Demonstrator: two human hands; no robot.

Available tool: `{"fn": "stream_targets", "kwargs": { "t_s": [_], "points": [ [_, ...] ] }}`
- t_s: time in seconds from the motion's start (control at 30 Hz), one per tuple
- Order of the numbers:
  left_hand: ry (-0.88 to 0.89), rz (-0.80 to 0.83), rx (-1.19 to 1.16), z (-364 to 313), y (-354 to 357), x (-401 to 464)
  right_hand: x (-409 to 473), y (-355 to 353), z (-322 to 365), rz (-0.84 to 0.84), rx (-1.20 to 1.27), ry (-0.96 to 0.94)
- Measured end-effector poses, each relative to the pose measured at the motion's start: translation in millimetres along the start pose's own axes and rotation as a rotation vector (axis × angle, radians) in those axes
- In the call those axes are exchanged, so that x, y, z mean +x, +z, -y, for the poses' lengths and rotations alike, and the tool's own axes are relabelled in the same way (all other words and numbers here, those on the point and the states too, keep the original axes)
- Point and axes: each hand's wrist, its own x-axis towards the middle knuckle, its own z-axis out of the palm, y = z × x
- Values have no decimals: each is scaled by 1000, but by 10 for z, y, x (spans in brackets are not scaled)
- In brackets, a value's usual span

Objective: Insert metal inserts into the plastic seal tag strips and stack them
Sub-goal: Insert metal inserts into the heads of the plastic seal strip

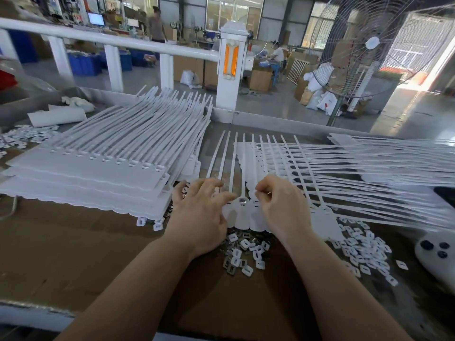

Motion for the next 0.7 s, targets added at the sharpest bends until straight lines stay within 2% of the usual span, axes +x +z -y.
{"fn": "stream_targets", "kwargs": {
  "t_s": [0.3, 0.5, 0.7],
  "points": [
    [33, 159, 16, -42, 34, 137, -40, 14, -66, -28, 50, 4],
    [17, 161, 17, -52, 62, 148, -42, 19, -78, -21, 34, -5],
    [-9, 102, -109, -54, 37, 103, -44, 27, -97, -23, 37, -9]
  ]
}}
